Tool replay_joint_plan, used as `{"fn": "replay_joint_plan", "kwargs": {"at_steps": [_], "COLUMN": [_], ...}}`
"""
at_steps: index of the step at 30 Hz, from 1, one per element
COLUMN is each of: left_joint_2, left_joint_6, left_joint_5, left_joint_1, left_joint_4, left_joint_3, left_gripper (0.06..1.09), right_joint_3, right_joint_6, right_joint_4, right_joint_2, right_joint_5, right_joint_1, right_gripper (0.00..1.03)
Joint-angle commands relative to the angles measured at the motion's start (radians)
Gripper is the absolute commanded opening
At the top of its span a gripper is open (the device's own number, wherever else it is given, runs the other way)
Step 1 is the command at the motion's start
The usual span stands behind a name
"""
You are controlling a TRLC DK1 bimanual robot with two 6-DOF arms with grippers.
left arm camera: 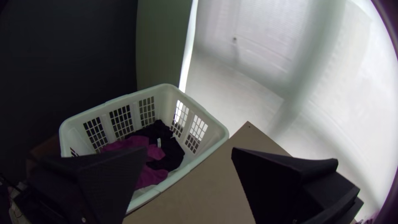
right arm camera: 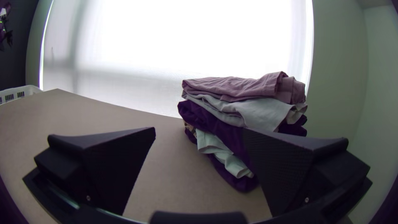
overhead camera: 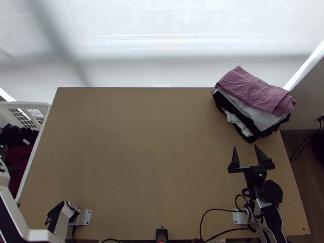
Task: Fold the t-shirt
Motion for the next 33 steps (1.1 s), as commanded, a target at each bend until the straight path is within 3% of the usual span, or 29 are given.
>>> {"fn": "replay_joint_plan", "kwargs": {"at_steps": [1,16,23,33], "left_joint_2": [0.148,0.933,1.298,1.564], "left_joint_6": [-0.024,-0.018,-0.004,0.058], "left_joint_5": [0.003,0.038,0.035,0.036], "left_joint_1": [0.060,0.320,0.373,0.379], "left_joint_4": [-0.044,-0.264,-0.516,-0.579], "left_joint_3": [0.123,0.669,0.972,1.064], "left_gripper": [1.04,1.03,1.03,1.03], "right_joint_3": [-0.010,-0.010,-0.010,-0.010], "right_joint_6": [0.016,0.016,0.016,0.016], "right_joint_4": [-0.013,-0.013,-0.013,-0.013], "right_joint_2": [-0.008,-0.008,-0.008,-0.008], "right_joint_5": [-0.001,-0.001,-0.001,-0.001], "right_joint_1": [0.004,0.004,0.004,0.004], "right_gripper": [0.98,0.98,0.98,0.98]}}
